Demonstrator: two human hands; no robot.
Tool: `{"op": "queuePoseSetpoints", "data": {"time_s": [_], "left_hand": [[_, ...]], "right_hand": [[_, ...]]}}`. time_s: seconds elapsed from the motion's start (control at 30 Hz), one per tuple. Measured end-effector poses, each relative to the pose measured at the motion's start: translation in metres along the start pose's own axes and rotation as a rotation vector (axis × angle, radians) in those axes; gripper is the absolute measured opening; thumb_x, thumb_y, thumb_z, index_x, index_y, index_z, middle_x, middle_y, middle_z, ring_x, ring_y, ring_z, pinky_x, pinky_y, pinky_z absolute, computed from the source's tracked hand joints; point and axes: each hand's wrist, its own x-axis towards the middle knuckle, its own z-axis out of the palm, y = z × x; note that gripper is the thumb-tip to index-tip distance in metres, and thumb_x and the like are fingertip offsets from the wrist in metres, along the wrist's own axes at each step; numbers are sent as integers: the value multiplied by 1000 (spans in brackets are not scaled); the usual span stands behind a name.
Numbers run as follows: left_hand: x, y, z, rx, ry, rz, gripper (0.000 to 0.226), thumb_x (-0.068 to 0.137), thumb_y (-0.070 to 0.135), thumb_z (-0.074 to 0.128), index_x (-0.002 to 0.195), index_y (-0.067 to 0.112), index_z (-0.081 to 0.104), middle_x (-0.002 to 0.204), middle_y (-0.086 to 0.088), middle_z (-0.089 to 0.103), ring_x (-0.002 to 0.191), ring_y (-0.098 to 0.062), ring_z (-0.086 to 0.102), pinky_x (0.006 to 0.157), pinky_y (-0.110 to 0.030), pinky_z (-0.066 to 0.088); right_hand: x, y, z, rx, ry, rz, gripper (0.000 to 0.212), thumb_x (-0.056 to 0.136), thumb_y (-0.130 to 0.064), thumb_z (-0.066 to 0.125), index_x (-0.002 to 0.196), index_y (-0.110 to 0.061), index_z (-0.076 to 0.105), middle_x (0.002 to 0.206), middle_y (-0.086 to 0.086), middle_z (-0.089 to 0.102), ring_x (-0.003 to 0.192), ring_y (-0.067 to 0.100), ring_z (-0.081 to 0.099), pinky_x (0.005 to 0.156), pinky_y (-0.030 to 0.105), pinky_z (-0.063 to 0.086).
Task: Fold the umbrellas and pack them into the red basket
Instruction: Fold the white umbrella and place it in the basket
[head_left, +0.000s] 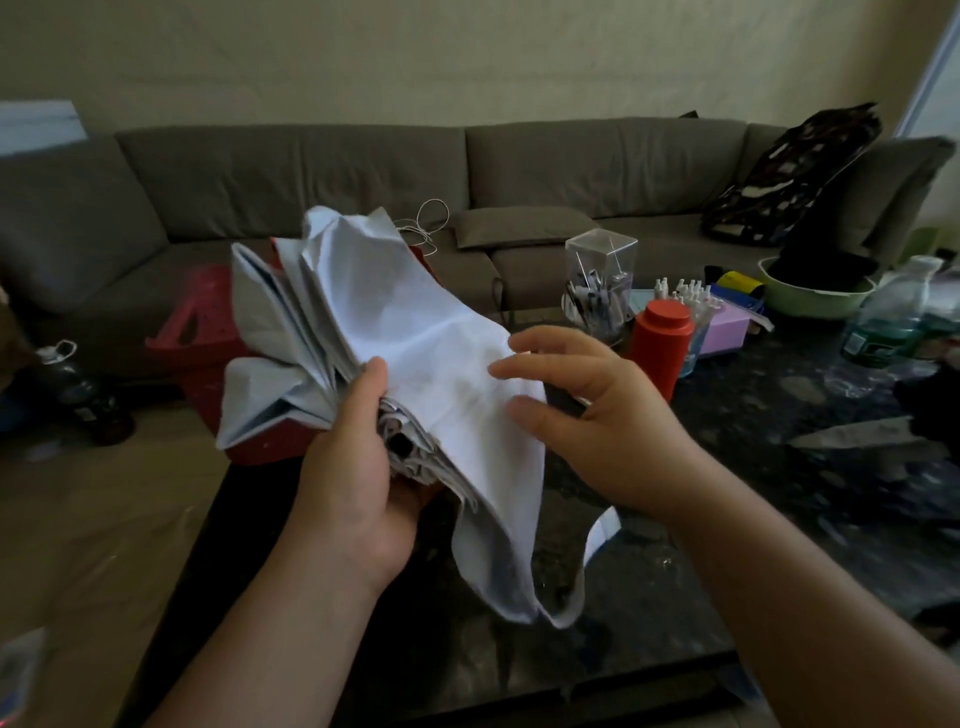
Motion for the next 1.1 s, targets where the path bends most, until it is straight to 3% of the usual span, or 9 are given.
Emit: {"op": "queuePoseSetpoints", "data": {"time_s": [0.07,0.17,0.27,0.37,0.5,0.67,0.77,0.9,1.1], "left_hand": [[-4,3,3,16,-27,-50,49,98,55,59,126,19,76,118,-11,79,108,-34,76,98,-49,55],[-9,7,7,63,-92,-141,51,98,56,55,121,16,79,117,-15,78,106,-36,77,97,-49,55],[-14,9,12,146,-134,-151,48,100,55,54,105,19,85,110,-14,80,99,-32,79,90,-46,57],[-18,10,13,169,-188,-151,53,101,56,51,115,16,81,115,-16,79,104,-33,78,93,-47,55],[-19,11,10,181,-286,-191,60,104,56,41,122,12,78,124,-16,76,116,-31,73,105,-47,50],[-19,9,5,137,-277,-193,51,100,44,51,132,9,71,127,-22,73,125,-40,67,113,-54,47],[-24,7,5,184,-299,-152,45,94,28,58,131,7,69,126,-28,71,126,-48,63,112,-62,47],[-27,5,9,216,-314,-98,37,89,21,60,122,9,73,119,-21,76,112,-40,73,96,-51,61],[-10,8,-1,612,-31,255,11,89,18,81,96,23,74,86,-3,78,81,-17,74,73,-35,57]], "right_hand": [[-1,0,-3,-23,-153,42,44,95,-34,73,125,-64,62,152,-36,41,148,1,33,119,46,40],[-1,2,-5,-45,-256,31,62,89,-36,78,138,-64,52,157,-39,34,152,-3,24,127,50,27],[-4,4,-5,-45,-309,26,80,83,-40,84,144,-67,41,155,-39,37,149,-8,25,124,38,29],[-5,6,-5,-50,-306,32,89,77,-49,86,143,-73,32,156,-28,41,143,-7,31,114,26,33],[-7,11,1,-220,-192,-87,98,73,-61,83,157,-46,37,150,-21,54,141,0,44,115,31,42],[-8,16,10,-63,-106,-97,72,78,-46,88,142,-35,58,126,-18,69,118,3,64,96,37,57],[-10,14,10,112,-122,-83,85,69,-39,98,143,-36,55,135,-17,64,129,5,60,108,38,52],[-14,13,18,287,1,-1,74,68,-21,97,133,-25,61,125,-21,70,119,-3,65,98,12,49],[-12,19,20,629,243,276,40,86,-25,83,123,-23,70,112,-4,79,103,16,76,88,39,64]]}}
